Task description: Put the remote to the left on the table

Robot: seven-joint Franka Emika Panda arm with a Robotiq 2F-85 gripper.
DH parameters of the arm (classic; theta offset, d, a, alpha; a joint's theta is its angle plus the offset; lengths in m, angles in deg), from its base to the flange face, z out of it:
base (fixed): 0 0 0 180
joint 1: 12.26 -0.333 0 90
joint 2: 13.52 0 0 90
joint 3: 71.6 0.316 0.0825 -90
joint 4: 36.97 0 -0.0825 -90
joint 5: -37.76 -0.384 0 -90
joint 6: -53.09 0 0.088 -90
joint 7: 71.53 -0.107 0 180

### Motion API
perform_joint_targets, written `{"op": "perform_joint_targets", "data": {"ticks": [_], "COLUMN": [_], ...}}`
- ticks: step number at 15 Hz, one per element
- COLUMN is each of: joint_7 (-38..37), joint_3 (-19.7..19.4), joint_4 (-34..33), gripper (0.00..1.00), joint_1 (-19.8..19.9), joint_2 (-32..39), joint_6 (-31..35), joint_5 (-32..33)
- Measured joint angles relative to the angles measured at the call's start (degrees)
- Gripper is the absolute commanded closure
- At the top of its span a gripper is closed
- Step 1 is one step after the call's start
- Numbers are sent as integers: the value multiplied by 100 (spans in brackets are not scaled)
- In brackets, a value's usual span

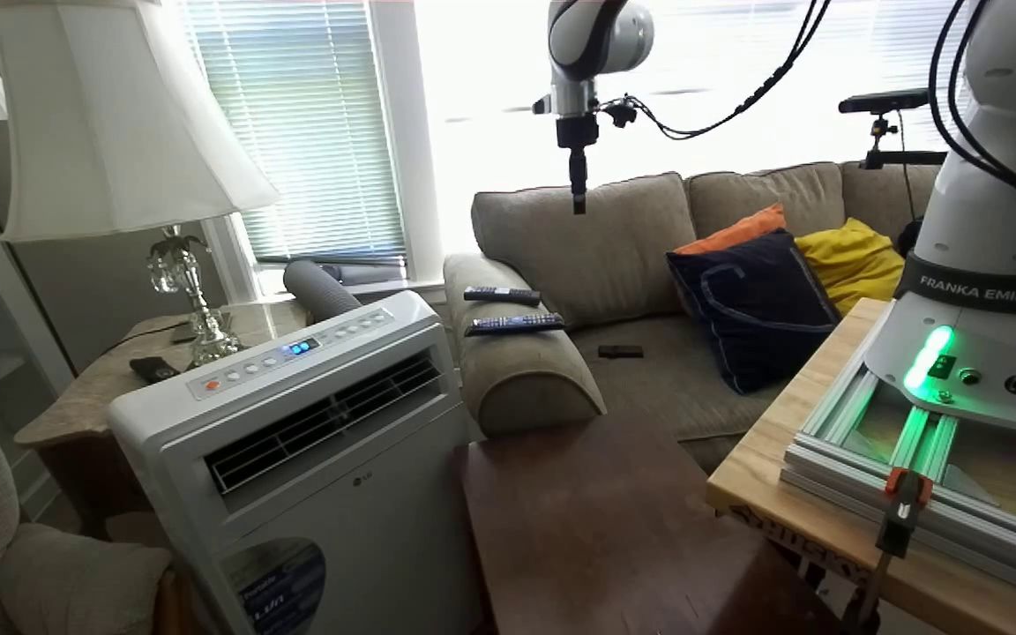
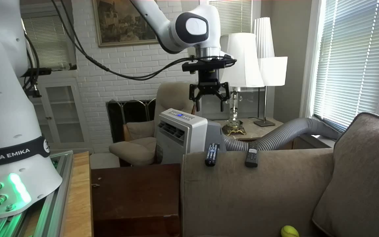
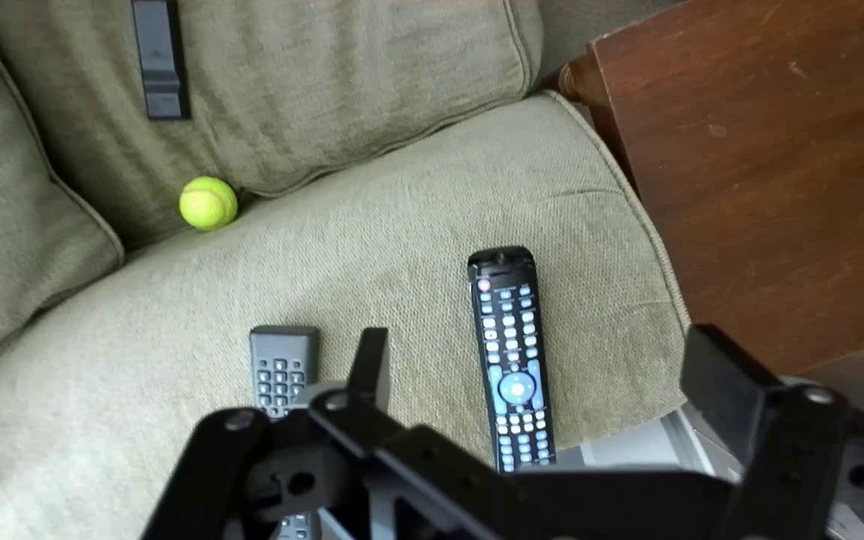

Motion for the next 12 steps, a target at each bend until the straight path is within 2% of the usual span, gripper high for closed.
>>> {"op": "perform_joint_targets", "data": {"ticks": [2, 7, 12], "joint_7": [22, -38, -236], "joint_3": [193, 519, 691], "joint_4": [-236, -479, -679], "gripper": [0, 0, 0], "joint_1": [-1, 5, 59], "joint_2": [449, 1508, 2283], "joint_6": [436, 2005, 2749], "joint_5": [-12, -12, -11]}}
